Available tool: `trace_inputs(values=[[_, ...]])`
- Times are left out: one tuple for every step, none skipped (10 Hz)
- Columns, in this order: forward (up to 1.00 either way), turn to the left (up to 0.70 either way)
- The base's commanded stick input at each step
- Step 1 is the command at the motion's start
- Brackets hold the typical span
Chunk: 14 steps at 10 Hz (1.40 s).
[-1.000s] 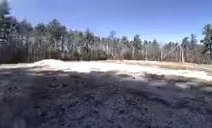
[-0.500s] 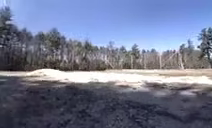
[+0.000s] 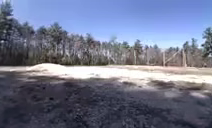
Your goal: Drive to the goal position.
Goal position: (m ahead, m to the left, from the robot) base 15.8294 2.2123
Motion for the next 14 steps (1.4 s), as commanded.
trace_inputs(values=[[0.70, 0.00], [0.70, 0.00], [0.70, 0.00], [0.70, 0.00], [0.70, 0.00], [0.70, 0.00], [0.70, 0.00], [0.70, 0.00], [0.70, 0.00], [0.70, 0.00], [0.70, 0.00], [0.70, 0.00], [0.70, 0.00], [0.70, 0.00]])
